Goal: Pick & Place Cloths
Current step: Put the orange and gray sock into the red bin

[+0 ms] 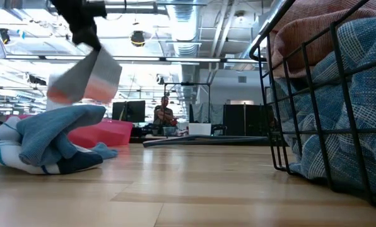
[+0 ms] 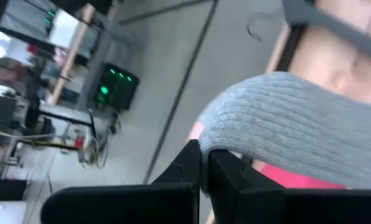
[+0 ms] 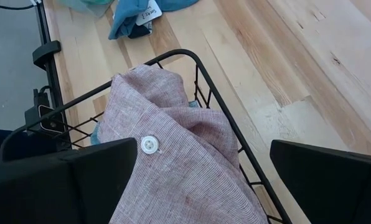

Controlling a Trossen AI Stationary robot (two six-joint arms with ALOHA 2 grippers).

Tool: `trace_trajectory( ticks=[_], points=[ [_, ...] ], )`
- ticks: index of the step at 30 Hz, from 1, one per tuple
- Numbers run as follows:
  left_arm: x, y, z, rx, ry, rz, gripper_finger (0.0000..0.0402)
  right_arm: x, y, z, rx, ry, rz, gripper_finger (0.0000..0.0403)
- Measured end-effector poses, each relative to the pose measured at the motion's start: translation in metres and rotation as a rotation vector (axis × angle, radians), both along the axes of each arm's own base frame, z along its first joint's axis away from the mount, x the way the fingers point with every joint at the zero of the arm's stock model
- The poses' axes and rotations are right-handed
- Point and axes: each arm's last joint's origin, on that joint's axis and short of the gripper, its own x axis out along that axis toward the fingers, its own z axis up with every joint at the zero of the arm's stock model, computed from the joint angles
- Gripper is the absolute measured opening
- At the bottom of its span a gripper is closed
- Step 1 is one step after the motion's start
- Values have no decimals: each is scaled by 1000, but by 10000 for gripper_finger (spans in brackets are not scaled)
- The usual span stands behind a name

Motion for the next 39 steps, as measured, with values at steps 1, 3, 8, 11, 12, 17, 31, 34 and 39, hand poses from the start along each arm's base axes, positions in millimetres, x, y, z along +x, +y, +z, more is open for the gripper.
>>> trace_trajectory(
  ticks=[1,3,8,11,12,17,31,34,39],
  points=[
    [1,2,-7,-15,21,6,0,0,0,0,0,0,0,363],
    [1,6,-21,-44,67,17,0,0,0,0,0,0,0,363],
    [0,12,-55,-94,169,72,1,0,0,0,0,0,0,363],
    [1,11,-69,-132,163,75,1,0,0,0,0,0,0,363],
    [2,10,-73,-151,142,72,1,0,0,0,-1,0,2,363],
    [6,6,-88,-269,16,45,1,0,0,0,-6,1,7,363],
    [-1,-5,-112,-509,-38,131,72,0,0,0,-7,1,8,363],
    [-1,-7,-112,-544,-68,116,121,0,0,0,-7,1,8,363],
    [-1,-7,-113,-567,-90,143,204,0,0,0,-7,1,8,363]
  ],
)
